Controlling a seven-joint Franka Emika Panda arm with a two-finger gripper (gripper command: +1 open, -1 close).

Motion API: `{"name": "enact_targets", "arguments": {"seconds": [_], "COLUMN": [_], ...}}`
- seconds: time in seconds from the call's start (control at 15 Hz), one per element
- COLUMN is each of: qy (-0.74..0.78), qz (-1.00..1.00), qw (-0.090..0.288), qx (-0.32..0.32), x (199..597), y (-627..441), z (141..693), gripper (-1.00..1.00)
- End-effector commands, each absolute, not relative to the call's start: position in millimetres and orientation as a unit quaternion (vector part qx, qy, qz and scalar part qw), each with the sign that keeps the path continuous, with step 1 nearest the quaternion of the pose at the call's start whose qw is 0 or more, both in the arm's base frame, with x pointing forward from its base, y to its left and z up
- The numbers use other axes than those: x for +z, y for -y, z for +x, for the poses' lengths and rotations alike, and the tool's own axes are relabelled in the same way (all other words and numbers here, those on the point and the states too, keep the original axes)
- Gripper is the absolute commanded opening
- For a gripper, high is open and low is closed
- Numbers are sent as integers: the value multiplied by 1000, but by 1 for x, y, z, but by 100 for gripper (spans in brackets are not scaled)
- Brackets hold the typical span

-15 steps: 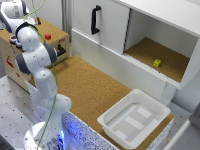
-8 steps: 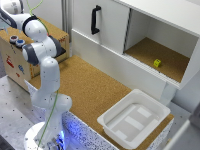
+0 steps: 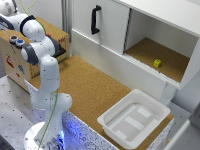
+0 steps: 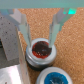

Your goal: Switch off the red light

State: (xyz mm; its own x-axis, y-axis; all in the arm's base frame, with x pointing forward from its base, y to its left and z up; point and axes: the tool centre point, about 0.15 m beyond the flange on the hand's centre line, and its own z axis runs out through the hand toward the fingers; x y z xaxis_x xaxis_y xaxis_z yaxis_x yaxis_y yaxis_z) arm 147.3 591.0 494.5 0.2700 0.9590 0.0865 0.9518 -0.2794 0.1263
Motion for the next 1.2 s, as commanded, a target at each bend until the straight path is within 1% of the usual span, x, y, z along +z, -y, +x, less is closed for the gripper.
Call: {"name": "enact_targets", "arguments": {"seconds": [0.0, 0.27, 0.6, 0.93, 1.13], "qy": [-595, -590, -585, -578, -575], "qz": [801, 805, 809, 812, 813], "qw": [65, 58, 48, 59, 58], "qx": [-19, -18, -35, -60, -63], "x": [507, 502, 478, 452, 449], "y": [-642, -641, -646, -640, -633], "z": [169, 171, 171, 173, 168], "gripper": [-100, -100, -100, -100, -100]}}
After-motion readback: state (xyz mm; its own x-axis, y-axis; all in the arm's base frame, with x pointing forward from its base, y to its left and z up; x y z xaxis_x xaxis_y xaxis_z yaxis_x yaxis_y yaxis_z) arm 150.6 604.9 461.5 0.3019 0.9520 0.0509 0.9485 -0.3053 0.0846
